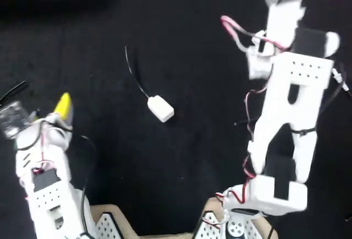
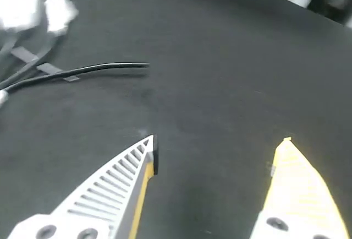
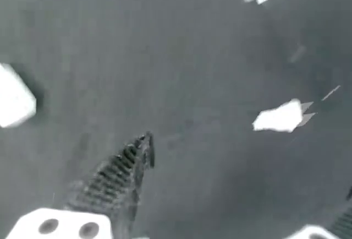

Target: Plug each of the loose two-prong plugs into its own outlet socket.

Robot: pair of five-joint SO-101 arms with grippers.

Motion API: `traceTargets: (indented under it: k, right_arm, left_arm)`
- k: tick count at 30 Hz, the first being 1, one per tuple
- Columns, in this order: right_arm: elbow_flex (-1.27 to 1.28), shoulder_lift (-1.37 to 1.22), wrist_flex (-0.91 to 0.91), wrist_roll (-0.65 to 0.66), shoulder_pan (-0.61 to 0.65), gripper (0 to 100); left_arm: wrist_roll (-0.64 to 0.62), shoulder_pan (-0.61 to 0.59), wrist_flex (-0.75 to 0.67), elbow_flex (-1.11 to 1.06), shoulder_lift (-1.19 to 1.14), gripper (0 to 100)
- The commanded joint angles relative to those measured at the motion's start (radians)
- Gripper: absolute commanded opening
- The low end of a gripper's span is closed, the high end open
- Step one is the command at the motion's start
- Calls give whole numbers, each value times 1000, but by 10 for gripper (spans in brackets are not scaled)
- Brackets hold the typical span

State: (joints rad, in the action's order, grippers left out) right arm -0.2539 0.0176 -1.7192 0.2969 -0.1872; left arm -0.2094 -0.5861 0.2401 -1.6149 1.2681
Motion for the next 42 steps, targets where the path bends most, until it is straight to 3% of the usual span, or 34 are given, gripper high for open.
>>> traceTargets:
  k: [1,6,11,17,21,34,42]
  right_arm:
    - [283,82,74,-15,23,506]
    - [590,102,293,-127,121,506]
    - [825,97,532,-267,276,506]
    - [990,93,755,-269,301,506]
    - [1081,96,902,-249,299,506]
    - [1086,94,921,-242,304,505]
    - [1090,94,939,-242,305,505]
  left_arm:
    - [-25,-124,57,70,6,341]
    - [28,-282,160,137,3,343]
    - [175,-318,270,245,0,341]
    - [322,-341,419,387,-21,341]
    - [431,-352,457,499,-163,340]
    - [532,-430,658,1194,-1013,340]
    - [671,-476,672,1379,-1255,340]
